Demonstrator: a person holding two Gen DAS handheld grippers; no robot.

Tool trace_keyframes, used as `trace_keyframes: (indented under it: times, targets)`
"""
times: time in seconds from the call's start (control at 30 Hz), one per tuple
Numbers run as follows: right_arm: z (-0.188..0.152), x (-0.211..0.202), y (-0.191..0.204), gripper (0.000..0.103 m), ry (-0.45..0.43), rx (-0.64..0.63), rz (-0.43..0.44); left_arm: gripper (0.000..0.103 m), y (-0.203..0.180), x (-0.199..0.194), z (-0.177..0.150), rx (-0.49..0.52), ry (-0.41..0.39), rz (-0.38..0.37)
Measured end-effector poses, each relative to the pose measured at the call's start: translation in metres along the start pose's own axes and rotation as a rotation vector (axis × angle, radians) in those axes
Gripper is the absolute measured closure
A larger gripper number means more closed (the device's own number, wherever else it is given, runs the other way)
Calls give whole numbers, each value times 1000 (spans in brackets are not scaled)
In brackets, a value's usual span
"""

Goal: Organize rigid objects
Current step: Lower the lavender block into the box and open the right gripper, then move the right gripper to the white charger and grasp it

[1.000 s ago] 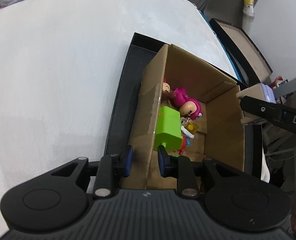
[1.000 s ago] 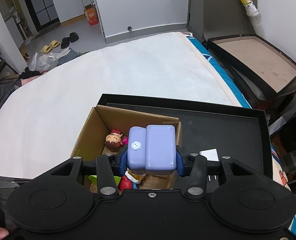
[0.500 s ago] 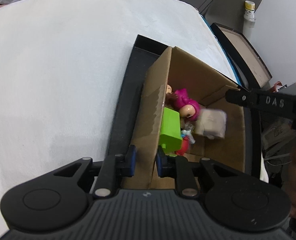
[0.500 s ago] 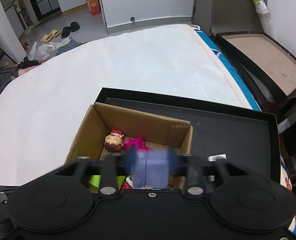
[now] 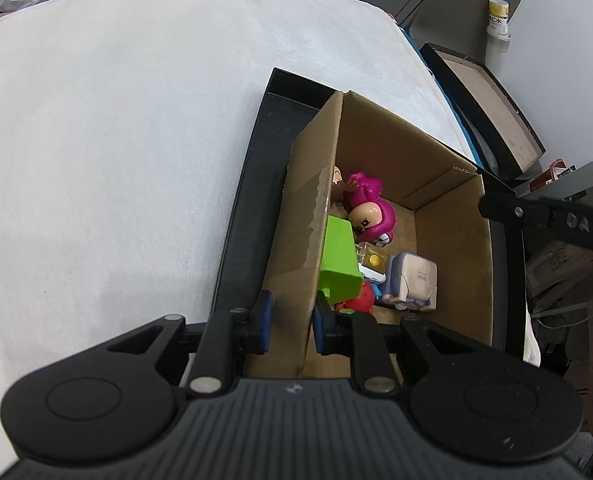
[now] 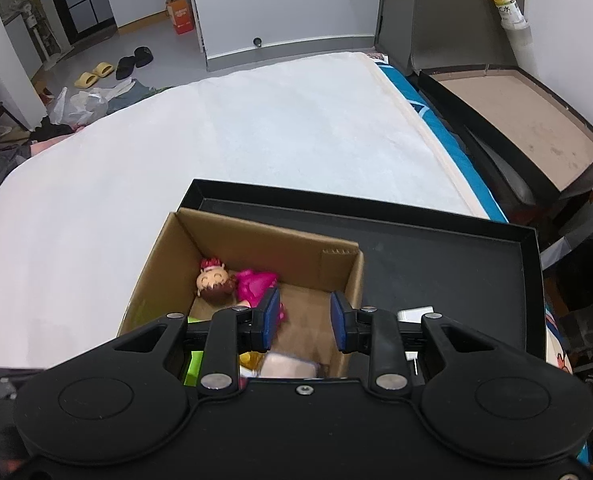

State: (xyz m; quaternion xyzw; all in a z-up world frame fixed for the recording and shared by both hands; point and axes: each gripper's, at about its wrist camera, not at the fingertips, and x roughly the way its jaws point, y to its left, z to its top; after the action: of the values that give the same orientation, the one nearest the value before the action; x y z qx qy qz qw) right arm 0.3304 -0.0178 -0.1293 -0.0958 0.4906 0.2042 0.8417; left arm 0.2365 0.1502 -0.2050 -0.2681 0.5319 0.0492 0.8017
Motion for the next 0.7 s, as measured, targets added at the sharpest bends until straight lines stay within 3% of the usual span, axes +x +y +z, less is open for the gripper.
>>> trace_keyframes:
  times: [0.17,0.4,0.7]
  targets:
    - [-5,-8,-11,62,31,12,34,84,-2,0,0,4,2,6]
    - [-13,-17,-23,54,42,10,55,84,-3,1,-1,11,-5,16]
    - [-20,-18,-50,31,29,48,82,84,-9,4,-1,19,2,54]
